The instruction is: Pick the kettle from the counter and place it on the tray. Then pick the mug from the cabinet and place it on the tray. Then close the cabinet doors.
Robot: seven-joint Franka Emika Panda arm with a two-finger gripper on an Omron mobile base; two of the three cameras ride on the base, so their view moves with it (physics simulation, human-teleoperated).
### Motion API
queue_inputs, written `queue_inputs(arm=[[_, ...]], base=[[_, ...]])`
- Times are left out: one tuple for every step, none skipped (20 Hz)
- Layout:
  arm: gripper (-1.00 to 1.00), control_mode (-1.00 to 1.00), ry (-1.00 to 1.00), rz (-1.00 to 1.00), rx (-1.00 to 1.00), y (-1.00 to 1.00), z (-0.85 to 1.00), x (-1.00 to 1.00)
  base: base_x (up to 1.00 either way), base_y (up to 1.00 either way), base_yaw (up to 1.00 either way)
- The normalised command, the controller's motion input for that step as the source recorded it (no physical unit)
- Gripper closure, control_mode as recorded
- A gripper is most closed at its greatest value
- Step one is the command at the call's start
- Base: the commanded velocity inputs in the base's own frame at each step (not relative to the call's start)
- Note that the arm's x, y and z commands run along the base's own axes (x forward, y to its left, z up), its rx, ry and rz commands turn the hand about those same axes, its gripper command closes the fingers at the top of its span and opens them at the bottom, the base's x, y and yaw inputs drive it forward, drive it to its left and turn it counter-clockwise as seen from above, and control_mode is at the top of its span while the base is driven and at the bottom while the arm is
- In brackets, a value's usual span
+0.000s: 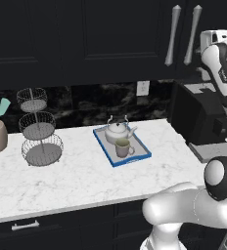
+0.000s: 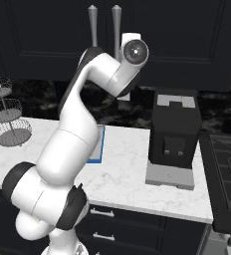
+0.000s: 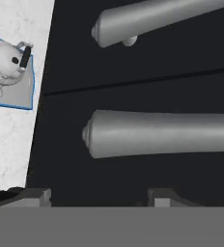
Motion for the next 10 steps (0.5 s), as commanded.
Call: queue_inputs(arm=[[-1.00, -1.00, 0.00, 0.00, 0.00, -0.02, -0.25, 0.29], [-1.00, -1.00, 0.00, 0.00, 0.00, 0.00, -0.32, 0.36], [-1.00, -1.00, 0.01, 0.00, 0.00, 0.00, -0.35, 0.42], [-1.00, -1.00, 0.05, 0.00, 0.00, 0.00, -0.37, 0.47], [-1.00, -1.00, 0.00, 0.00, 0.00, 0.00, -0.30, 0.42], [-1.00, -1.00, 0.00, 0.00, 0.00, 0.00, -0.30, 0.32], [-1.00, -1.00, 0.00, 0.00, 0.00, 0.00, -0.29, 0.27], [-1.00, -1.00, 0.00, 0.00, 0.00, 0.00, -0.31, 0.28], [-1.00, -1.00, 0.00, 0.00, 0.00, 0.00, -0.30, 0.27], [-1.00, -1.00, 0.00, 0.00, 0.00, 0.00, -0.25, 0.26]], base=[[0.00, 0.00, 0.00], [0.00, 0.00, 0.00], [0.00, 0.00, 0.00], [0.00, 0.00, 0.00], [0.00, 0.00, 0.00], [0.00, 0.00, 0.00], [0.00, 0.00, 0.00], [0.00, 0.00, 0.00], [0.00, 0.00, 0.00], [0.00, 0.00, 0.00]])
